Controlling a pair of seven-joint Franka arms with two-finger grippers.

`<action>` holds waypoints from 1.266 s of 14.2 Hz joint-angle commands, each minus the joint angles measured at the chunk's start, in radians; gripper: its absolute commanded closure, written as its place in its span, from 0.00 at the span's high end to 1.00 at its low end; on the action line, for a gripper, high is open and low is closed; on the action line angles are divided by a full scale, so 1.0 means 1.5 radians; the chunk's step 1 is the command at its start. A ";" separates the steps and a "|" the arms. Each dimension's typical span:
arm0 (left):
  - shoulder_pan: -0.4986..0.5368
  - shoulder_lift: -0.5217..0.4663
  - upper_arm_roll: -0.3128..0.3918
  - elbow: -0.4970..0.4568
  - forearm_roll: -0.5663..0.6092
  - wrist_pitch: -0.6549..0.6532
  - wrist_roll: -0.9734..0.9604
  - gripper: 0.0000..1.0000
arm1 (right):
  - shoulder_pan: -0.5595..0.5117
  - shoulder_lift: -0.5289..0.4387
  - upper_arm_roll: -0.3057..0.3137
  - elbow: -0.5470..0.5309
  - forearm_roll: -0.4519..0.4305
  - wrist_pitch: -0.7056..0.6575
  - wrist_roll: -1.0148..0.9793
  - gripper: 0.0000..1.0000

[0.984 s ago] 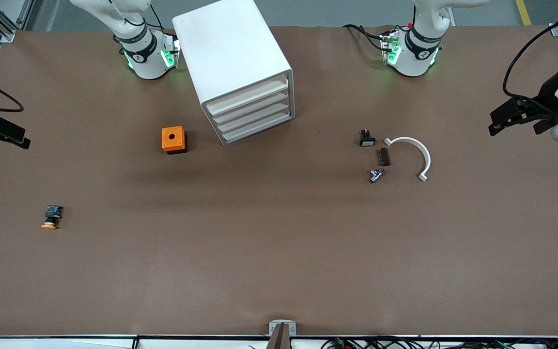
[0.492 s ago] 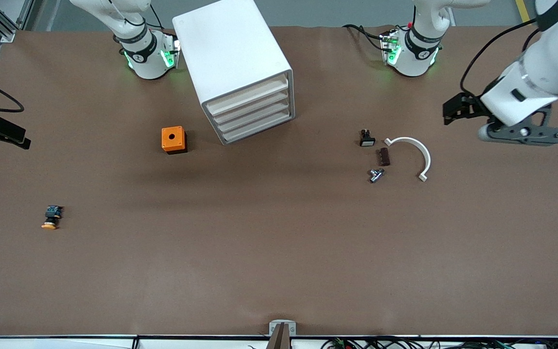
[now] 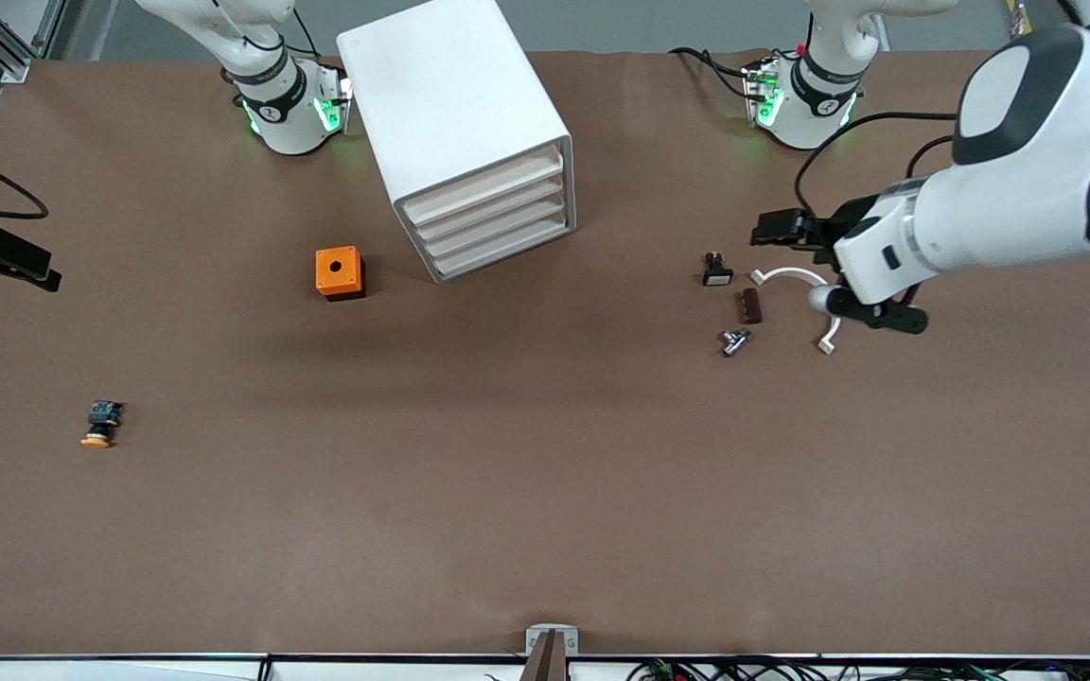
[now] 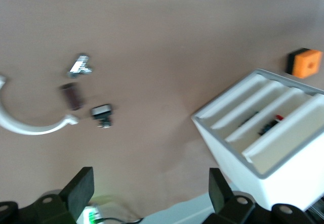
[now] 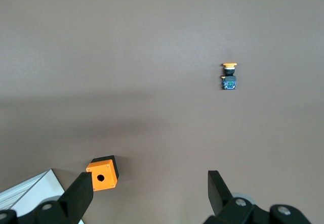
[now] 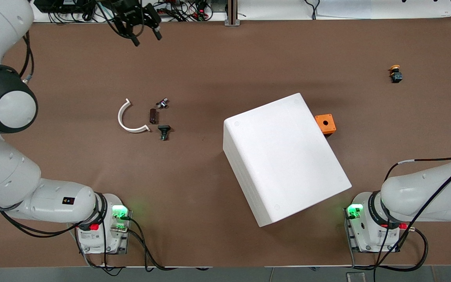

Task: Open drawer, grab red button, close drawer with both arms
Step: 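Reach the left gripper to the front of the white cabinet drawer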

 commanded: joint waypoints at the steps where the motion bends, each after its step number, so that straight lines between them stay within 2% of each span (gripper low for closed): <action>1: 0.004 -0.003 -0.032 -0.064 -0.089 0.079 0.042 1.00 | -0.003 0.004 0.005 0.014 0.006 -0.003 0.000 1.00; 5: 0.004 0.011 -0.067 -0.159 -0.182 0.212 0.193 1.00 | 0.000 0.007 0.009 0.022 0.008 0.005 0.001 1.00; 8: 0.003 0.017 -0.094 -0.250 -0.317 0.326 0.323 1.00 | 0.005 0.009 0.010 0.022 0.009 0.005 0.001 1.00; 12: -0.054 0.071 -0.108 -0.300 -0.489 0.417 0.486 1.00 | 0.029 0.022 0.009 0.022 0.009 0.032 0.001 1.00; 15: -0.107 0.143 -0.110 -0.301 -0.601 0.435 0.607 1.00 | 0.029 0.030 0.009 0.022 0.015 0.048 0.001 1.00; 16: -0.120 0.164 -0.110 -0.298 -0.613 0.435 0.623 1.00 | 0.028 0.047 0.010 0.022 0.036 0.054 0.001 1.00; 17: -0.132 0.178 -0.110 -0.295 -0.624 0.435 0.637 1.00 | 0.019 0.057 0.008 0.021 0.089 0.064 0.001 1.00; 18: -0.137 0.192 -0.110 -0.293 -0.633 0.435 0.649 0.95 | 0.002 0.067 0.002 0.015 0.157 0.068 0.000 1.00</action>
